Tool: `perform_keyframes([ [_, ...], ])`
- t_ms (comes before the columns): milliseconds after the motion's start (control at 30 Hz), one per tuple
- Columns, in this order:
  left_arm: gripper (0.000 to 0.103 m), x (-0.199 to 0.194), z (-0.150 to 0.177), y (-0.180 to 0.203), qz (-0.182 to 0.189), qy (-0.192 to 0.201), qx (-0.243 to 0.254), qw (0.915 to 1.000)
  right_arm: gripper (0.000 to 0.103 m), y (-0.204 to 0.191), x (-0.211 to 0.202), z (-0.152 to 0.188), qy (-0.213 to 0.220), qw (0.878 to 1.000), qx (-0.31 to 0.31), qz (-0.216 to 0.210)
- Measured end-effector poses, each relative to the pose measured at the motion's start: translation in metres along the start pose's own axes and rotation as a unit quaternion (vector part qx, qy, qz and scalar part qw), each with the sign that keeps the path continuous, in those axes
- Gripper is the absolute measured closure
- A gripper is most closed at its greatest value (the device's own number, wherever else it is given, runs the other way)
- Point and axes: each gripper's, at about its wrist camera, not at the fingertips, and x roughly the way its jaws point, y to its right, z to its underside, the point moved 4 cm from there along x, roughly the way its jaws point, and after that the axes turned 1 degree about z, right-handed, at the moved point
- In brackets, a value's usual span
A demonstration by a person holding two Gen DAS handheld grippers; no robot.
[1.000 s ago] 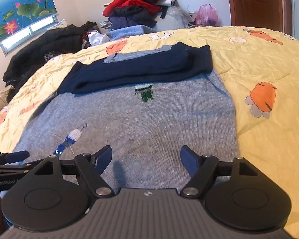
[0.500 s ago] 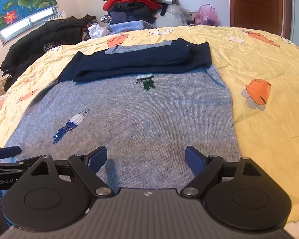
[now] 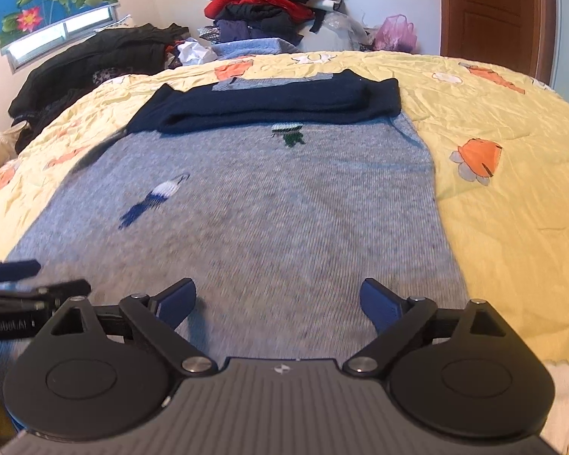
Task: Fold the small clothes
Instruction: 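Release and withdraw both tools, moving them toward the sweater hem, then grasp the grey hem with both tools and lift it toward the collar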
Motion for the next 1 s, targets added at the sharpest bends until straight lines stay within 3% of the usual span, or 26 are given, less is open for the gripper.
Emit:
perform_keyframes([
  [233,0.012,-0.012,0.016,0.002,0.000,0.012,0.012,0.9999,0.004,-0.017,-0.025,0.036,0.024,0.997,-0.067,0.030],
  [400,0.012,-0.019,0.016,0.001,0.010,0.005,0.001,0.9999,0.005,-0.019,-0.038,0.033,0.030,0.998,-0.047,0.017],
  [533,0.012,-0.017,0.021,0.006,0.003,0.004,0.026,0.9997,0.004,-0.024,-0.035,0.025,0.029,0.997,-0.062,0.027],
  [600,0.011,-0.020,0.023,0.005,0.006,0.001,0.028,0.9996,0.001,-0.023,-0.026,0.030,-0.003,0.997,-0.063,0.035],
  [800,0.011,-0.037,0.034,-0.011,0.013,-0.001,0.037,0.9992,0.000,-0.014,-0.045,0.057,0.025,0.997,-0.067,0.022],
  [900,0.011,-0.055,0.032,-0.033,-0.008,0.011,0.015,0.9998,0.005,-0.006,-0.057,0.057,0.004,0.998,-0.056,0.009],
  [1000,0.011,-0.064,0.028,-0.067,-0.002,0.010,-0.040,0.9991,0.006,0.016,-0.080,0.052,0.013,0.999,0.005,-0.032],
])
